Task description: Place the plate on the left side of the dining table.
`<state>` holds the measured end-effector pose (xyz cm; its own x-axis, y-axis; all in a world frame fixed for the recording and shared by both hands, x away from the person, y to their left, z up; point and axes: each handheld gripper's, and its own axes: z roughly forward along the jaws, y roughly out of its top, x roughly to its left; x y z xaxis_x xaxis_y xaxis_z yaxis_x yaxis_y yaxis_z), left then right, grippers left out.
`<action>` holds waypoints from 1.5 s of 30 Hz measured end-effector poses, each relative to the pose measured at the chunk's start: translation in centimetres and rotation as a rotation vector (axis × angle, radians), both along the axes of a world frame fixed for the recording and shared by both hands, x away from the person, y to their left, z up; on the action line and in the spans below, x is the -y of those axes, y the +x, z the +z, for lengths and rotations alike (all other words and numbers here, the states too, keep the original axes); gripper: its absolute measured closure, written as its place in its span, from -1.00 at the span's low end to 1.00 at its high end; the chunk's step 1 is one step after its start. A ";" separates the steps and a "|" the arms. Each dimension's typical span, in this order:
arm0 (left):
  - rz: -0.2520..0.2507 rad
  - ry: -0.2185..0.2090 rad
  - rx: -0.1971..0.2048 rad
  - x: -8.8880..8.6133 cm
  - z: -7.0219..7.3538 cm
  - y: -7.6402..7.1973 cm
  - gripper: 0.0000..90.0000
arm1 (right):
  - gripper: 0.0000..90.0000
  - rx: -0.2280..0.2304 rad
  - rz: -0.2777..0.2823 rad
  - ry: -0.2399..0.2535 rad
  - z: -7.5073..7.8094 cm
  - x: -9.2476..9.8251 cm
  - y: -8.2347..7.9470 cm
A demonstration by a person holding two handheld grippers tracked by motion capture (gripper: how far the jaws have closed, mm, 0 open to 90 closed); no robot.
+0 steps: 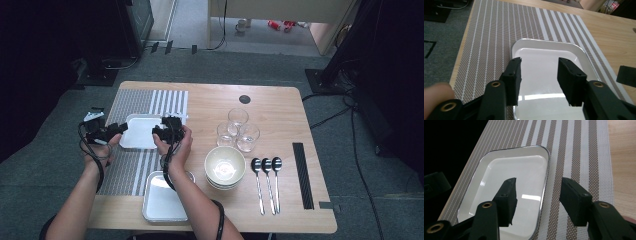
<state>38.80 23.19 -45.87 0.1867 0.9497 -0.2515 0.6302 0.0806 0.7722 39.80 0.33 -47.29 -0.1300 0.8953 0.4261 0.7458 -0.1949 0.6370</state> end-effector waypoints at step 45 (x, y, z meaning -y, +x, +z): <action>-0.042 -0.016 0.066 3.1 1.9 -9.3 -0.61 | -0.47 0.123 0.026 -0.257 1.7 1.7 -9.9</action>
<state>29.49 20.06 -43.94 0.2425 0.9368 -0.2521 0.5811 0.0678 0.8110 29.94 -1.40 -45.63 -0.1912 0.9676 0.1648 0.6622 0.0032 0.7494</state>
